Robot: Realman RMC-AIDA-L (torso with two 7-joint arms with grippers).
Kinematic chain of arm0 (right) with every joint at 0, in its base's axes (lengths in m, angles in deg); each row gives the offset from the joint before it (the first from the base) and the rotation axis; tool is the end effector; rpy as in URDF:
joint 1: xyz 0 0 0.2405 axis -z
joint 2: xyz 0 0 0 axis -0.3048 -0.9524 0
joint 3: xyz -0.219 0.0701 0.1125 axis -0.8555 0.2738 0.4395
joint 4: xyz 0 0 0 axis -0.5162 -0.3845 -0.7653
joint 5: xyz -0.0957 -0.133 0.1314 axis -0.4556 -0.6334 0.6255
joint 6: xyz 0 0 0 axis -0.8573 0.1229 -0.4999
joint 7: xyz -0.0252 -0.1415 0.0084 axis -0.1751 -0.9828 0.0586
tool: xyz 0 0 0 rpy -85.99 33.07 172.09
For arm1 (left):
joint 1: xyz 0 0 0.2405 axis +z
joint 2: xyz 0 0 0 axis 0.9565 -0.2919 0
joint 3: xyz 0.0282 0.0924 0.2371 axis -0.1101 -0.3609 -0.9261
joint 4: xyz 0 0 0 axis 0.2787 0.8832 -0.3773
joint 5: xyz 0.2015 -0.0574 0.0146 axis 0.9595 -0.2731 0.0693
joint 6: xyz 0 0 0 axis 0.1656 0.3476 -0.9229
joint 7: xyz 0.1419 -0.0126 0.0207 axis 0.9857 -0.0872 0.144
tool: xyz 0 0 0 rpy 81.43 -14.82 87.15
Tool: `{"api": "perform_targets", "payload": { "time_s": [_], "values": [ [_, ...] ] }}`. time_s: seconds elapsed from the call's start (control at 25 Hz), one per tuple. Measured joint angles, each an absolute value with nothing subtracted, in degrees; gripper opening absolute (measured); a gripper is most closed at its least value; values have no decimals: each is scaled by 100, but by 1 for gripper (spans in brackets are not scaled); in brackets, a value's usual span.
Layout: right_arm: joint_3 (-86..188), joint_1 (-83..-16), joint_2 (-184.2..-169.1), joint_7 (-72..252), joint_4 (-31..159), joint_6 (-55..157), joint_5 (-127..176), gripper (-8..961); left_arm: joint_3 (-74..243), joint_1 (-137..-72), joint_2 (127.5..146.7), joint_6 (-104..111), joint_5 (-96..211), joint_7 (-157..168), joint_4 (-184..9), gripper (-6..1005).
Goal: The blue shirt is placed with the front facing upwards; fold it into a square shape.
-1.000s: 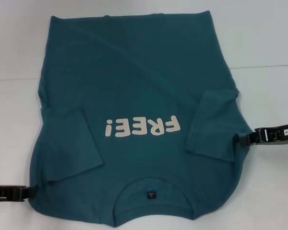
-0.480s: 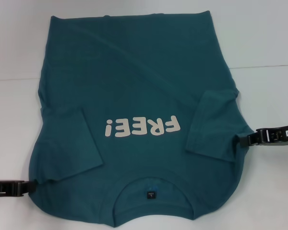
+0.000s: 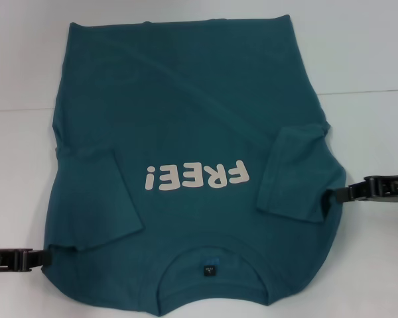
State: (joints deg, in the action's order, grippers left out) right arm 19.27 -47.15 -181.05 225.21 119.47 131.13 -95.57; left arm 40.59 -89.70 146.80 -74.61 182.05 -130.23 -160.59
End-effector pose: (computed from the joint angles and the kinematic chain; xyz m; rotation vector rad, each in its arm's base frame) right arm 0.2857 0.3470 0.0665 -2.2464 1.6343 0.3120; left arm -0.2938 0.3007 0.0432 -2.2437 -1.5125 -0.1664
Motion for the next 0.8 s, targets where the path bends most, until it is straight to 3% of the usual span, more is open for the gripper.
{"api": "perform_targets", "payload": {
  "time_s": [0.24, 0.8],
  "values": [
    [2449, -4483, -17963, 22128, 11904, 13771, -9190, 22, 4400, -8900, 14680, -7735, 17709, -12986, -16032, 0],
    [3375, -3878, -17893, 21119, 11744, 15109, -8922, 21, 5317, -8486, 14680, -8660, 16643, -12126, -15421, -1]
  ]
}}
